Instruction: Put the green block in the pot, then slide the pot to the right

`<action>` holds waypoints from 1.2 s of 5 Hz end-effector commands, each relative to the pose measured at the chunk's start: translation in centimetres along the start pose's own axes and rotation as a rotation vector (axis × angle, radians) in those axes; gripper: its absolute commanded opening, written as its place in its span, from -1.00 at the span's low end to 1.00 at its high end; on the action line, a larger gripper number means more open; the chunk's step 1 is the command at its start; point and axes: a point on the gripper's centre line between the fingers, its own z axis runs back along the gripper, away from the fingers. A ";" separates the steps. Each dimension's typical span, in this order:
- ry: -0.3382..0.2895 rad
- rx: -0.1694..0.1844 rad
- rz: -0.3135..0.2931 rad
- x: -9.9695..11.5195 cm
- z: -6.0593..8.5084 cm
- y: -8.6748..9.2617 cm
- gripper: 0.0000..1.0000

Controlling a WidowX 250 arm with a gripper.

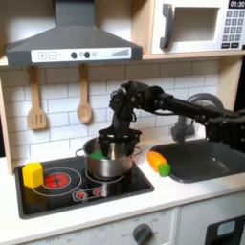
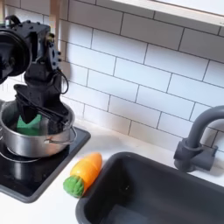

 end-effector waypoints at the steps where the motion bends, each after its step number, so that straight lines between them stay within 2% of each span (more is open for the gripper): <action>1: 0.005 -0.010 -0.010 -0.3 0.0 -1.1 1.00; 2: 0.020 -0.039 -0.012 0.0 -0.2 -1.4 1.00; 6: 0.023 -0.036 -0.015 -0.4 0.2 -1.6 1.00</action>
